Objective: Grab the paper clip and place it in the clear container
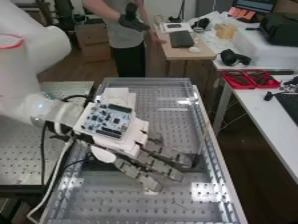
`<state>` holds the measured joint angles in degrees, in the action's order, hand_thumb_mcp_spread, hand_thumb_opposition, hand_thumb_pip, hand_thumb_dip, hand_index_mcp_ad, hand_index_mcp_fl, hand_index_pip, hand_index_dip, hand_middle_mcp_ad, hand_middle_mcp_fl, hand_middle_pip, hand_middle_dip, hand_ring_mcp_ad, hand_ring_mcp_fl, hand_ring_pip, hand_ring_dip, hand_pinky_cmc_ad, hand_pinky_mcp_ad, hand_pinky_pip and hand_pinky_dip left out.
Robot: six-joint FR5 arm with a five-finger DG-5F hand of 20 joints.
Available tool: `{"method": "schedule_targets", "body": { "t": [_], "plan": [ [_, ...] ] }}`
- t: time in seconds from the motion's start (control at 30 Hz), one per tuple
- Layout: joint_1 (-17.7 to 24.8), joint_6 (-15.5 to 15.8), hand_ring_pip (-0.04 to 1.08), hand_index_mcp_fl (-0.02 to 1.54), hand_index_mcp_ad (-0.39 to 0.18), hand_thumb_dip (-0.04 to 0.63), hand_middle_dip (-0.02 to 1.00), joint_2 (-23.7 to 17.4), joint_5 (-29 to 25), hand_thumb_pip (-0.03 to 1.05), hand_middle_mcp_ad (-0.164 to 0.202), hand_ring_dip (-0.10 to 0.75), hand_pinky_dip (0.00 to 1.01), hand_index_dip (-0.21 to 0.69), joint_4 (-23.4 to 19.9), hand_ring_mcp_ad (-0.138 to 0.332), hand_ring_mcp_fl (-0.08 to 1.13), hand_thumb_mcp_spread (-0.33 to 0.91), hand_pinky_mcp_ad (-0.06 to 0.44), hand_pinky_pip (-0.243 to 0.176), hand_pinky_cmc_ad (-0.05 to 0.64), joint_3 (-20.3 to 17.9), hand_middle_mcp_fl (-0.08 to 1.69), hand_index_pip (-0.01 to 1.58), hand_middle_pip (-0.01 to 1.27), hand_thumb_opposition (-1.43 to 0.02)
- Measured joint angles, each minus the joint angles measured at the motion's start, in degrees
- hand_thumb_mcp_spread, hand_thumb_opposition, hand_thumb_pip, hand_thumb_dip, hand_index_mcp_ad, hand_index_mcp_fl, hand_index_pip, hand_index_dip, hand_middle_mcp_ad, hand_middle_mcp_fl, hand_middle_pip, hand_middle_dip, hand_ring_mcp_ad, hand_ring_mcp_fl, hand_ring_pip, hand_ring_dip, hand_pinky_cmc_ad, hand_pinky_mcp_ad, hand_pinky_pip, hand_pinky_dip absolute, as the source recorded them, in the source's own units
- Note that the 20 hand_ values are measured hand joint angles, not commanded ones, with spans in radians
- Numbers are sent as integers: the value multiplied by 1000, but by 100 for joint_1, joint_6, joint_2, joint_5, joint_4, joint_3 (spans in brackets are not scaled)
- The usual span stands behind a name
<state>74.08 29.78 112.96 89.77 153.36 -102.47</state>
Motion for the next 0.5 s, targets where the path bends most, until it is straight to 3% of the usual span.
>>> {"method": "schedule_targets", "body": {
  "t": [0.5],
  "plan": [
    [-515,146,89,187,-89,281,140,741,725,698,72,59,328,131,52,129,-3,375,223,-93,262,693,-9,1489,106,-860]
  ]
}}
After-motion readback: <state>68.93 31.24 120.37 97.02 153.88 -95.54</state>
